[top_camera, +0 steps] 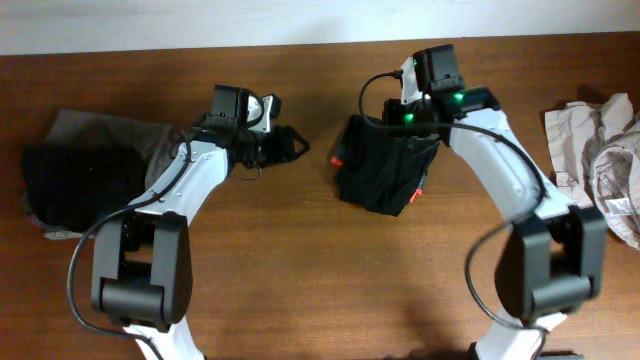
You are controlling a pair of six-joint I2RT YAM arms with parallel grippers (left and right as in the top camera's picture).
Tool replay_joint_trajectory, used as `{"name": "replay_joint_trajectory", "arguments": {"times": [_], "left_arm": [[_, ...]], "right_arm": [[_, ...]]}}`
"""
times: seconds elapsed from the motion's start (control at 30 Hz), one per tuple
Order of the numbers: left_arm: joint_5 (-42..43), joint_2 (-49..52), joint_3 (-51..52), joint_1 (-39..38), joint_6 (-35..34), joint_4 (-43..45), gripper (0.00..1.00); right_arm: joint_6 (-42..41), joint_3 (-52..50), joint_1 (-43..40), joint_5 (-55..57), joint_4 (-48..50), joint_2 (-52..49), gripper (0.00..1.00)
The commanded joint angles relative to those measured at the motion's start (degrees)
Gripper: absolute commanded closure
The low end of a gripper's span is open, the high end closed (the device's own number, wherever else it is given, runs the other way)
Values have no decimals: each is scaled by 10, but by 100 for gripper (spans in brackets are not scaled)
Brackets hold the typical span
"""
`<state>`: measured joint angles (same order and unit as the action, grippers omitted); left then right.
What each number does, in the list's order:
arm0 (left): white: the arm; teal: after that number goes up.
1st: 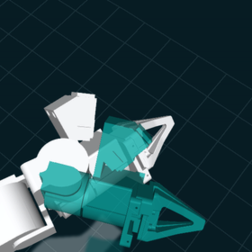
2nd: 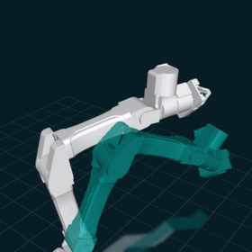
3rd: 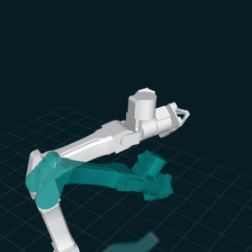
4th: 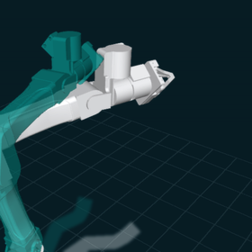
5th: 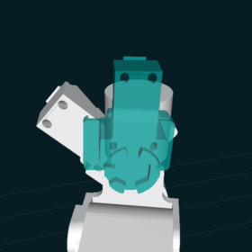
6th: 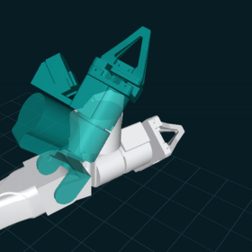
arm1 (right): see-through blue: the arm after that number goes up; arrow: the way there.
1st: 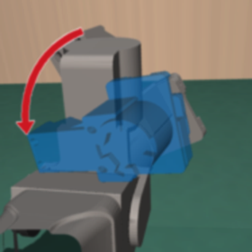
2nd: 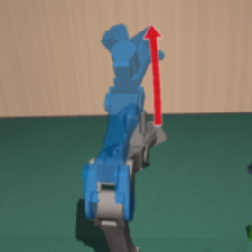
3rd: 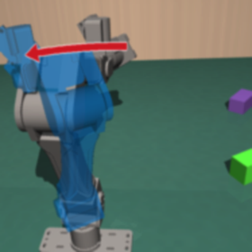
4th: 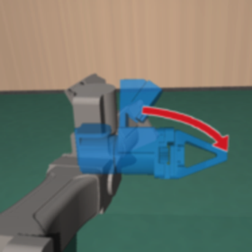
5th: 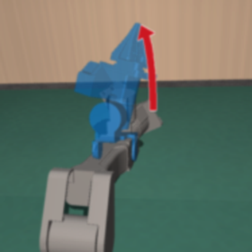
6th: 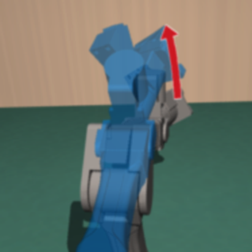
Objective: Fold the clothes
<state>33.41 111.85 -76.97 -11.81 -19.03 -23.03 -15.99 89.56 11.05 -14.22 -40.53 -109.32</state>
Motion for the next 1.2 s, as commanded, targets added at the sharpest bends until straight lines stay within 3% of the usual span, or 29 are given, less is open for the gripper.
{"name": "replay_joint_trajectory", "arguments": {"times": [0.0,0.2,0.37,0.5,0.67,0.77,0.9,1.07,1.17], "left_arm": [[-5,-17,-36,9,39,-45,41],[-70,-35,-89,19,97,-160,42],[-110,-56,-117,19,110,-198,42],[-112,-79,-132,23,110,-198,42],[-145,-116,-157,35,110,-199,41],[-167,-135,-163,41,110,-199,41],[-194,-149,-163,44,110,-203,36],[-198,-143,-162,44,115,-221,29],[-192,-134,-161,41,120,-226,25]], "right_arm": [[-107,-1,1,9,35,-73,96],[-126,-1,6,-53,108,-140,96],[-116,-1,29,-68,101,-174,96],[-5,-1,58,-97,73,-179,96],[166,21,102,-114,-68,-177,96],[244,25,124,-63,-143,-176,96],[257,25,143,60,-168,-174,96],[264,25,141,18,-136,-132,95],[279,25,130,-50,-118,-61,85]]}}
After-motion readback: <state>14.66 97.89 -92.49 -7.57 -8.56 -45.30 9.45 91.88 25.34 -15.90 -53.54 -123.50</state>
